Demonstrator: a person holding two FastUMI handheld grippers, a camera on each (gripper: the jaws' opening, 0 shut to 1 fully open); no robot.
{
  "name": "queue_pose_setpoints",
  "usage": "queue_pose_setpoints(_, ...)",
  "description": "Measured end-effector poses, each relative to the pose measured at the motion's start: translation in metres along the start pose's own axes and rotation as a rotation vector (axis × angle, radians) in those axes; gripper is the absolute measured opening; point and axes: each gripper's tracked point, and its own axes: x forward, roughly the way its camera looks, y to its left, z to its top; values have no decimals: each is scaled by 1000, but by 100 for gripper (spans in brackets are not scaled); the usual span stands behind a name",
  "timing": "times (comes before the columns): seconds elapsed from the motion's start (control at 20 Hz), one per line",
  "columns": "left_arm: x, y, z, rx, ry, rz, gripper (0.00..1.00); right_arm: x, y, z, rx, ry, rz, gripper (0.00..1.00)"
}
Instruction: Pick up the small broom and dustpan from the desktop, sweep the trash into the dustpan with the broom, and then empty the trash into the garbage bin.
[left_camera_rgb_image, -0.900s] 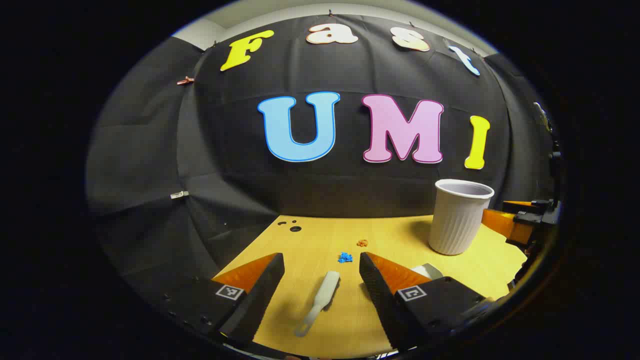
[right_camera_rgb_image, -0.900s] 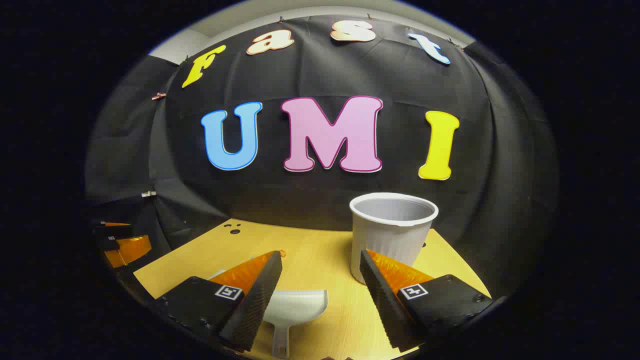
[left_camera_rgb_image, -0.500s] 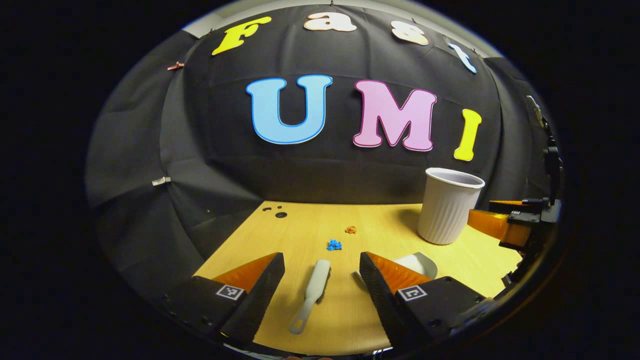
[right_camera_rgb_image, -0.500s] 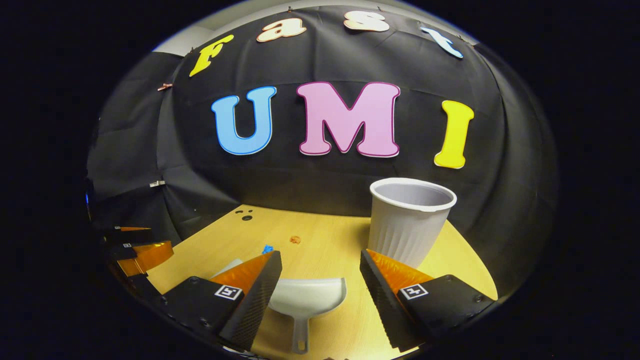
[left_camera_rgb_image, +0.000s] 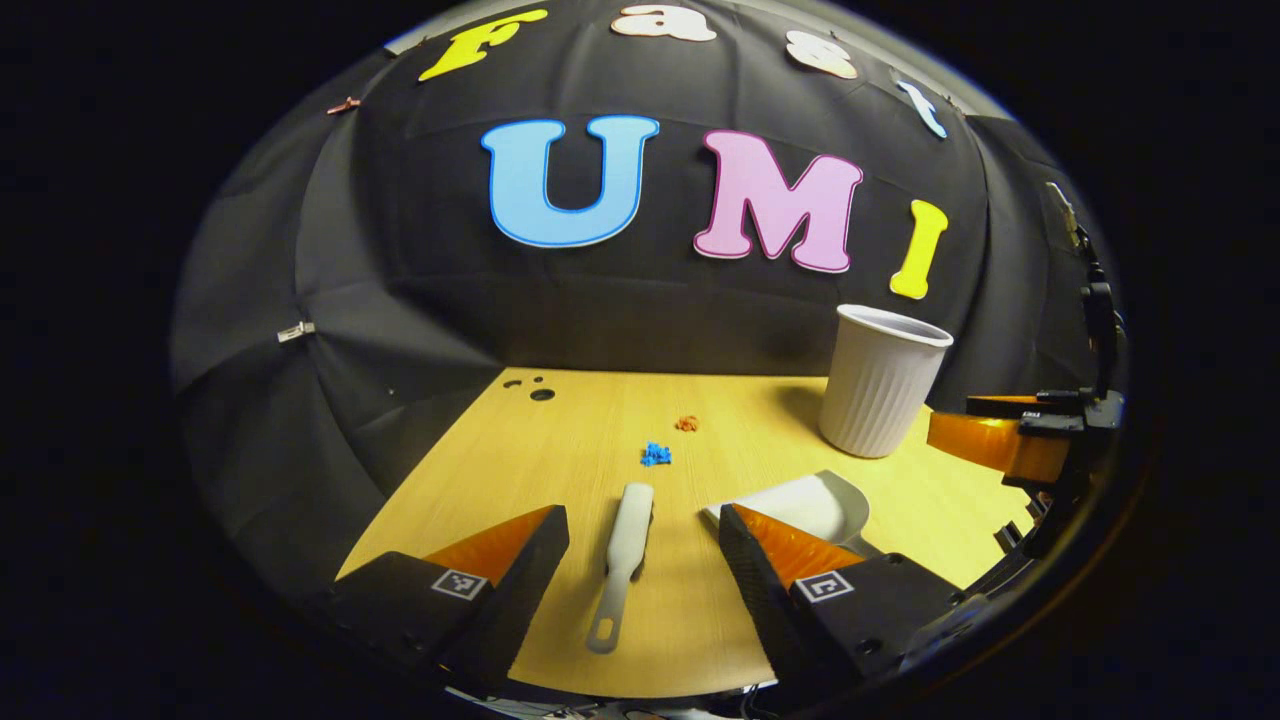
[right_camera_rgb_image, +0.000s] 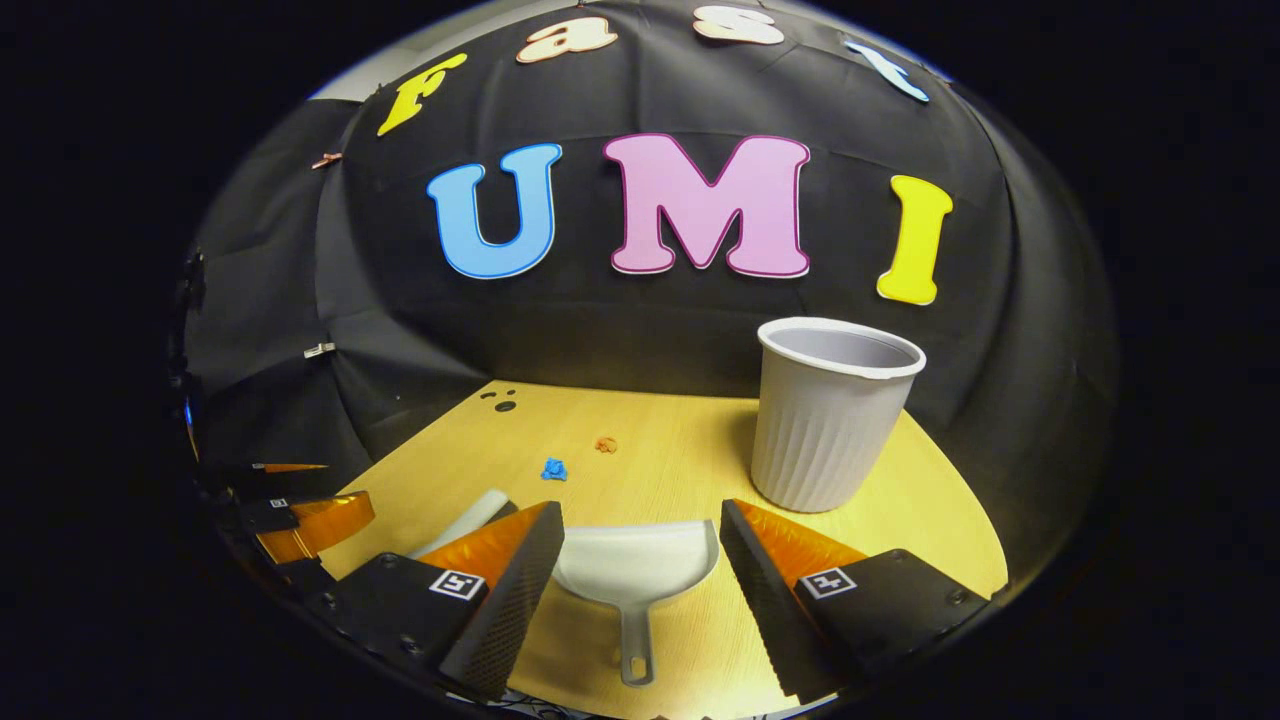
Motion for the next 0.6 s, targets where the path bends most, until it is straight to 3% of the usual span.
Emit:
queue_pose_setpoints(0.2,19,9,-26,-56,122,-25,96,-3,-5,-8,3,25,-23,98)
queue_pose_setpoints(0.6,73,22,-76,12,396,-64,95,-11,-20,-33,38,92,-76,98)
